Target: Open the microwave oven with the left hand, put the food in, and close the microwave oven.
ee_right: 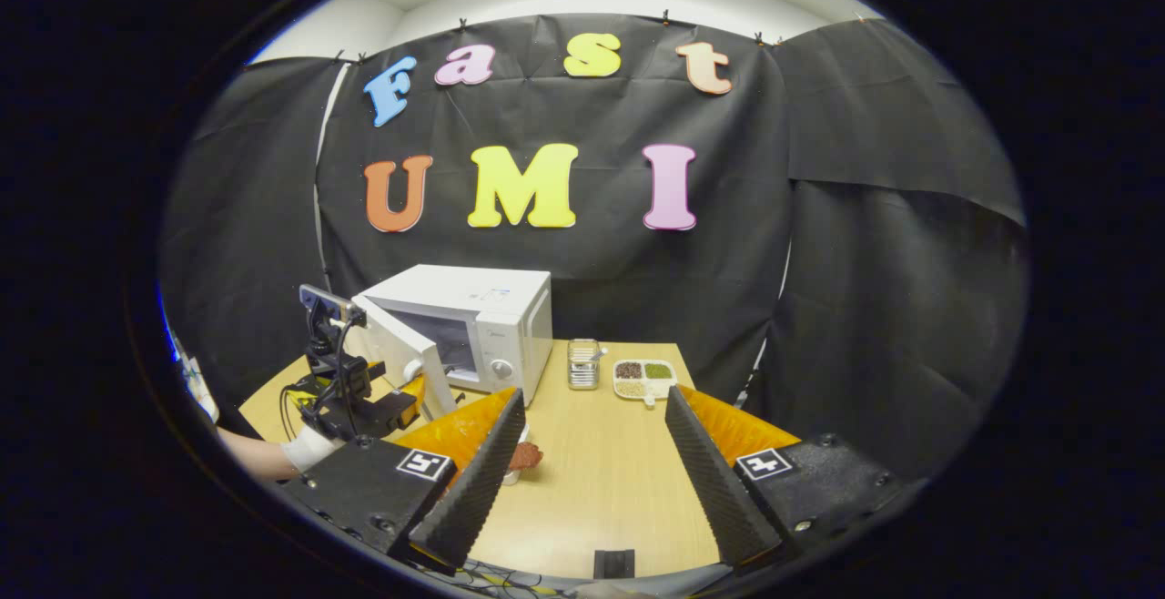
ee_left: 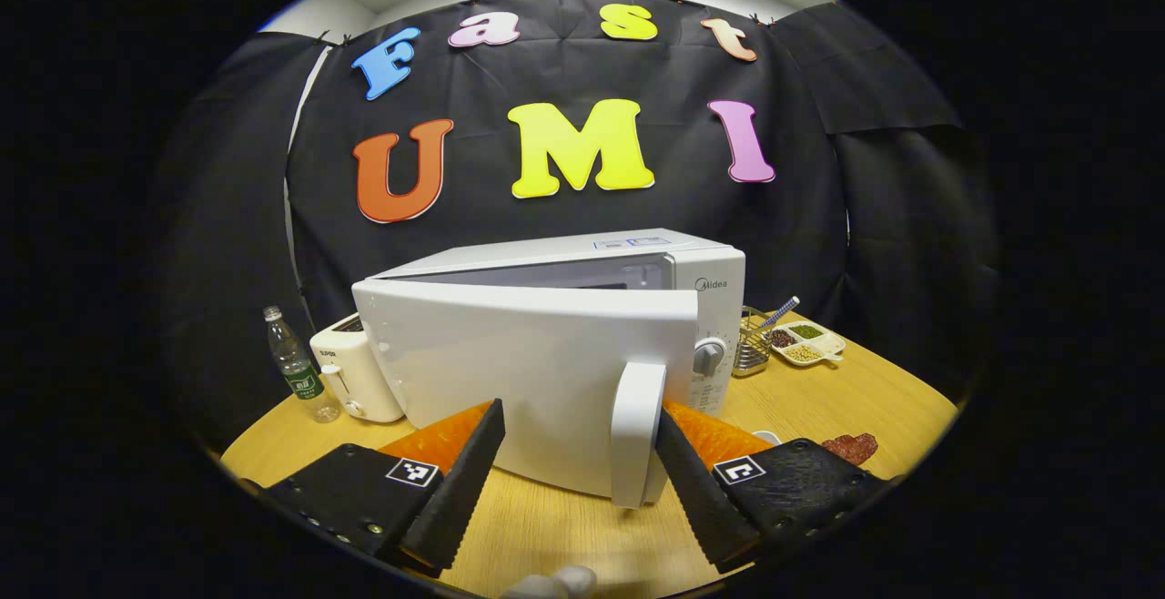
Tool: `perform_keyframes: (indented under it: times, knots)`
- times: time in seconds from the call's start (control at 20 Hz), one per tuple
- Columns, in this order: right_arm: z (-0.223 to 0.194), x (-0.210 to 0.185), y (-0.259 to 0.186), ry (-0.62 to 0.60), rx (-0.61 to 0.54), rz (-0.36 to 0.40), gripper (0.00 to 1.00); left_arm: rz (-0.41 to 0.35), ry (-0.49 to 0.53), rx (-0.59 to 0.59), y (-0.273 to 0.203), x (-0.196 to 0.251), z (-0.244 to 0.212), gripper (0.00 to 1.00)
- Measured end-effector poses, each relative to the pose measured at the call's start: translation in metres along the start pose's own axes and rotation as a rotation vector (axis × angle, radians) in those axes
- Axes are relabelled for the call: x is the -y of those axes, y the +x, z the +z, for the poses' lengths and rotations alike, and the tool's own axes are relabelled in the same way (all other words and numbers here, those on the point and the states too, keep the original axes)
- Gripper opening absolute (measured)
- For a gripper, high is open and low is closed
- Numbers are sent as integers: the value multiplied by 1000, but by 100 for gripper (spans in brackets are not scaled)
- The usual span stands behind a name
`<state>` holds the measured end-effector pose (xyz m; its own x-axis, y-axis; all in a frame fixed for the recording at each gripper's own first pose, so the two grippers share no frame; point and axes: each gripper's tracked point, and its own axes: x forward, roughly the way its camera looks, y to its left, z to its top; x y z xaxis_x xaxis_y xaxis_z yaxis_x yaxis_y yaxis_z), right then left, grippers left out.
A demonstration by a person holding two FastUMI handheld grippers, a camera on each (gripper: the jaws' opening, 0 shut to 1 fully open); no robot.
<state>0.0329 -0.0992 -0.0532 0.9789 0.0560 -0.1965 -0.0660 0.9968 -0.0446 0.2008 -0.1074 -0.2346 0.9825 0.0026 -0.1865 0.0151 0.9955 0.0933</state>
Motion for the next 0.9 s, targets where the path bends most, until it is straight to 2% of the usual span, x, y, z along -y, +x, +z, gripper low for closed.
perform_keyframes:
  times: [0.3, 0.55, 0.6, 0.65, 0.8, 0.85, 0.9]
  knots:
    - [-6, -25, 0, -6, -17, 32, 99, -13, 8, -8, -32, -22, -9, 94]
    - [-10, -63, -4, -12, -26, 81, 99, 5, -10, -23, -71, -57, -23, 94]
    - [-10, -71, -4, -12, -25, 91, 91, 12, -12, -29, -81, -66, -26, 94]
    - [-12, -80, -5, -13, -28, 102, 99, 19, -14, -32, -88, -75, -29, 94]
    - [-15, -104, -7, -13, -34, 130, 99, 52, -7, -36, -112, -107, -37, 94]
    - [-17, -113, -8, -7, -36, 143, 91, 68, -4, -42, -118, -119, -41, 94]
    - [-17, -121, -9, 0, -38, 154, 92, 81, -6, -45, -124, -131, -44, 94]
